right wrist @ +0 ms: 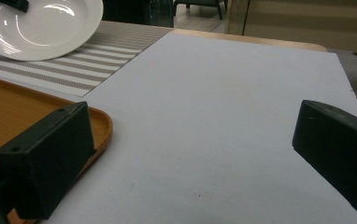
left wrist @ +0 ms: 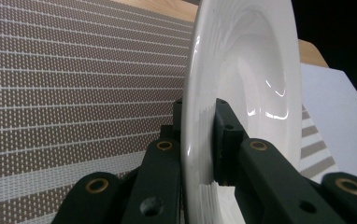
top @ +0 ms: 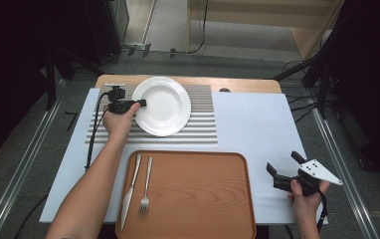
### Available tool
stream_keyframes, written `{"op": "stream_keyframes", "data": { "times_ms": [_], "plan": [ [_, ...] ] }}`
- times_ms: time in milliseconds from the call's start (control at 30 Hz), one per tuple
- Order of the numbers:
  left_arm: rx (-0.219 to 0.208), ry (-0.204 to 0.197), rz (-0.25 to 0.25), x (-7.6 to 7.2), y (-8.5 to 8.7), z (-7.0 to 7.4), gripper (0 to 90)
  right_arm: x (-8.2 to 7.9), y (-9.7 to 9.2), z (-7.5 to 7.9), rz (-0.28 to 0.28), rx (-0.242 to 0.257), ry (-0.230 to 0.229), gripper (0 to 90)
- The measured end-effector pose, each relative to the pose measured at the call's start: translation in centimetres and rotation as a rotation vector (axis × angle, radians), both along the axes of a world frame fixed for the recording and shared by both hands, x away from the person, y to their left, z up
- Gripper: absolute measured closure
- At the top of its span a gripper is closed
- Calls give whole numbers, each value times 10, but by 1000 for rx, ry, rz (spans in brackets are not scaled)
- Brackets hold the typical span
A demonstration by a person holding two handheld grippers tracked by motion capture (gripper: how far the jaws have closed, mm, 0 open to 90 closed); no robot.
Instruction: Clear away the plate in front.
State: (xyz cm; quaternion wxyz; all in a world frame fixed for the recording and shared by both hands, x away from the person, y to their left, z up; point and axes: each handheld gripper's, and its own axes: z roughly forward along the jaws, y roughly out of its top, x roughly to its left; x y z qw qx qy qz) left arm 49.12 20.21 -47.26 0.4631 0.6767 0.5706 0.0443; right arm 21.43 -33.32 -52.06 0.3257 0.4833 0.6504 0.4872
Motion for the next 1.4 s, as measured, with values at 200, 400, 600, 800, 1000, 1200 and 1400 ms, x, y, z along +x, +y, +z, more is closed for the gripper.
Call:
{"op": "stream_keyframes", "data": {
  "times_ms": [200, 400, 600, 800, 1000, 1200, 1400],
  "plan": [
    [-33, 27, 23, 0, 3, -1, 817, -1, -1, 0, -3, 6, -3, 0],
    [-57, -13, 23, -2, 10, 7, 816, 0, -1, 0, -1, 2, -6, 0],
    [-96, -62, -8, -7, 14, 18, 814, -1, -1, 1, -5, 6, -8, 0],
    [-103, -79, -33, -14, 12, 27, 813, -1, 0, 1, -5, -1, -9, 0],
    [-123, -89, -53, -18, 9, 34, 809, 0, 0, 1, -4, 1, -10, 0],
    [-118, -107, -80, -25, 5, 41, 808, 0, 0, 1, -5, 0, -9, 0],
    [-120, -123, -110, -32, 0, 47, 809, 0, 0, 1, -5, -1, -10, 0]
  ]
}}
